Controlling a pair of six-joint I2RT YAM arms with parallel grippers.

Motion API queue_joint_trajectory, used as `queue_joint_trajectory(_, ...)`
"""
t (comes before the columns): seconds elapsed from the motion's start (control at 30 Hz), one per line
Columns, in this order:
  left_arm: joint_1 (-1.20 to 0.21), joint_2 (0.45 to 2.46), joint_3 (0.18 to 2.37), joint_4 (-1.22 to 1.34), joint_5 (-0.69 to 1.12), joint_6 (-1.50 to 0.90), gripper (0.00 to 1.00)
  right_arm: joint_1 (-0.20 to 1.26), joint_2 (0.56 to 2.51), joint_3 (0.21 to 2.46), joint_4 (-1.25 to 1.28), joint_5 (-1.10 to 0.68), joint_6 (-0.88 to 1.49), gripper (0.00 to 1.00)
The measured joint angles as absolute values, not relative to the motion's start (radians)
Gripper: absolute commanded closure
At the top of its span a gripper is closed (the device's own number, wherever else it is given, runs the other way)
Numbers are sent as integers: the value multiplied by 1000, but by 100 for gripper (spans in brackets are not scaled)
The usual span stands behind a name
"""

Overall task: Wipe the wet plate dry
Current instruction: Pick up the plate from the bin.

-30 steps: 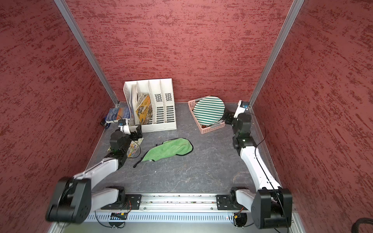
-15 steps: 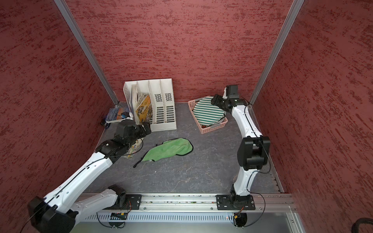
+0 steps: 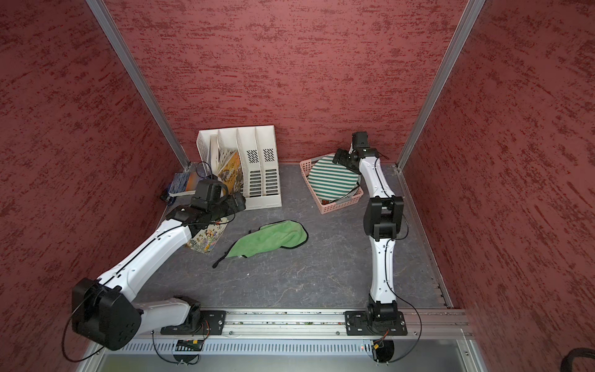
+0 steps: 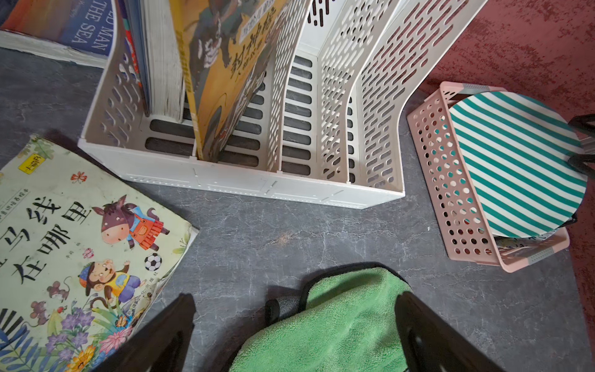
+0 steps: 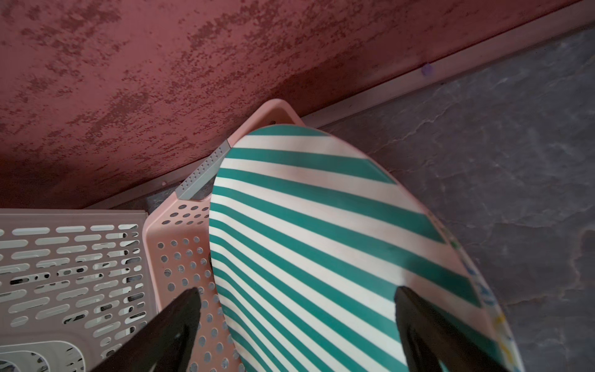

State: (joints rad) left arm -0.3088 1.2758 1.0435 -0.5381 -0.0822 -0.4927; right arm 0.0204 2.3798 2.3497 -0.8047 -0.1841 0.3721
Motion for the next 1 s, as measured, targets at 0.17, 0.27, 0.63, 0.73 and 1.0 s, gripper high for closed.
queue_joint_trajectory(0.17,-297,1316,1062,-530,-62,-498,0,18,2331,2278,-761,-155,329,2)
queue_joint_trajectory(0.27,-297,1344,1080,-518,-45,-505,0,14,2318,2266,-746,-141,315,2)
queue_joint_trajectory(0.63,-303,1393,1121,-516,-16,-512,0,-2,2315,2230,-729,-152,310,8)
queue_joint_trajectory(0.73,-303,1393,1121,-517,-10,-512,0,-3,2315,2217,-727,-168,309,5)
queue_joint_trajectory(1.0,-304,1393,1121,-517,2,-512,0,-14,2272,2167,-656,-175,303,2)
